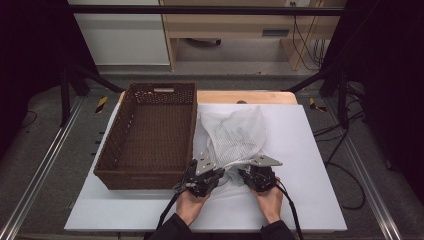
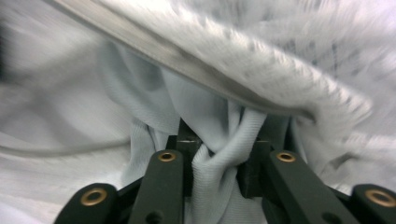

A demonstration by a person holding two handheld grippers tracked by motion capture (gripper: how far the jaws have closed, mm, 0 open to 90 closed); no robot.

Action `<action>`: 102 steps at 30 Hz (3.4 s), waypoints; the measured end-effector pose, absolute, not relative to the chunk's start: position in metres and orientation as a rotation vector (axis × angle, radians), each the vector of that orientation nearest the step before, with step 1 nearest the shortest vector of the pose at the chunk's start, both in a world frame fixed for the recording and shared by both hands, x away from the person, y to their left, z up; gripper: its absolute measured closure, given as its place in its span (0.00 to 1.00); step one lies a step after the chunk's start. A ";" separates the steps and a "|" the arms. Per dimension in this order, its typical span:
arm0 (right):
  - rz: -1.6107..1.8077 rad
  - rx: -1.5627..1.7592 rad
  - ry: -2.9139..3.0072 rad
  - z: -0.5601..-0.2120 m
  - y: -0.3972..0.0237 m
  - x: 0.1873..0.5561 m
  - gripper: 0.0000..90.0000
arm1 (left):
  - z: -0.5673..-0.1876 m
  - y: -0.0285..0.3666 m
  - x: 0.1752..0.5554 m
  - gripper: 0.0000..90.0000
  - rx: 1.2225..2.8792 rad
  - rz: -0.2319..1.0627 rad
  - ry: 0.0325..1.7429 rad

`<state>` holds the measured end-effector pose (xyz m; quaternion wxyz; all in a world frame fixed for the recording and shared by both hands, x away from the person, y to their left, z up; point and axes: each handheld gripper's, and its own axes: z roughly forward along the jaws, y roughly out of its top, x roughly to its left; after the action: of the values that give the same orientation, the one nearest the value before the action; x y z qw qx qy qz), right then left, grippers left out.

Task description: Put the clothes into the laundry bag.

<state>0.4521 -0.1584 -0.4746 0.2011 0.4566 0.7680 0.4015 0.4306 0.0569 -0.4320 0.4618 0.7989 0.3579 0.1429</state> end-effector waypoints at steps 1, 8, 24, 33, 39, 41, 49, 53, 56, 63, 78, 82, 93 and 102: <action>1.148 1.249 2.136 -0.471 -0.159 0.450 0.84 | -0.431 0.057 0.430 0.97 1.959 0.349 0.877; 1.274 1.154 2.090 -0.444 -0.132 0.450 0.84 | -0.408 0.060 0.419 0.98 1.889 0.300 0.827; 1.147 1.204 2.085 -0.460 -0.139 0.457 0.34 | -0.421 0.055 0.424 0.97 1.924 0.316 0.853; 1.079 1.238 2.156 -0.478 -0.156 0.453 0.77 | -0.430 0.051 0.427 0.97 1.961 0.330 0.853; 1.155 1.145 2.140 -0.471 -0.137 0.454 0.89 | -0.429 0.050 0.427 0.97 1.942 0.293 0.859; 1.157 1.144 2.126 -0.468 -0.128 0.461 0.89 | -0.426 0.049 0.424 0.97 1.941 0.298 0.846; 1.031 1.335 1.969 -0.486 -0.125 0.496 0.87 | -0.427 0.052 0.422 0.97 1.953 0.288 0.846; 1.055 1.297 2.025 -0.479 -0.129 0.485 0.69 | -0.431 0.051 0.424 0.97 1.961 0.297 0.853; 1.092 1.231 2.078 -0.470 -0.137 0.469 0.50 | -0.431 0.052 0.425 0.97 1.955 0.305 0.858; 1.127 1.160 2.167 -0.459 -0.164 0.425 0.50 | -0.435 0.053 0.428 0.97 1.968 0.315 0.870; 0.971 1.269 2.252 -0.476 -0.209 0.412 1.00 | -0.443 0.051 0.431 0.96 2.012 0.339 0.874; 1.033 1.289 2.229 -0.475 -0.237 0.396 0.99 | -0.450 0.044 0.432 0.91 2.057 0.333 0.874; 1.091 1.285 2.069 -0.457 -0.255 0.392 0.59 | -0.430 0.079 0.390 0.62 2.038 0.422 0.837; 1.021 1.388 2.084 -0.488 -0.265 0.407 0.74 | -0.476 0.096 0.393 0.64 2.130 0.398 0.964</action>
<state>0.4073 -0.2652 -0.4876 0.2170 0.5009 0.7524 0.3687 0.3927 0.0963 -0.4758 0.3758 0.8324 0.3766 0.1554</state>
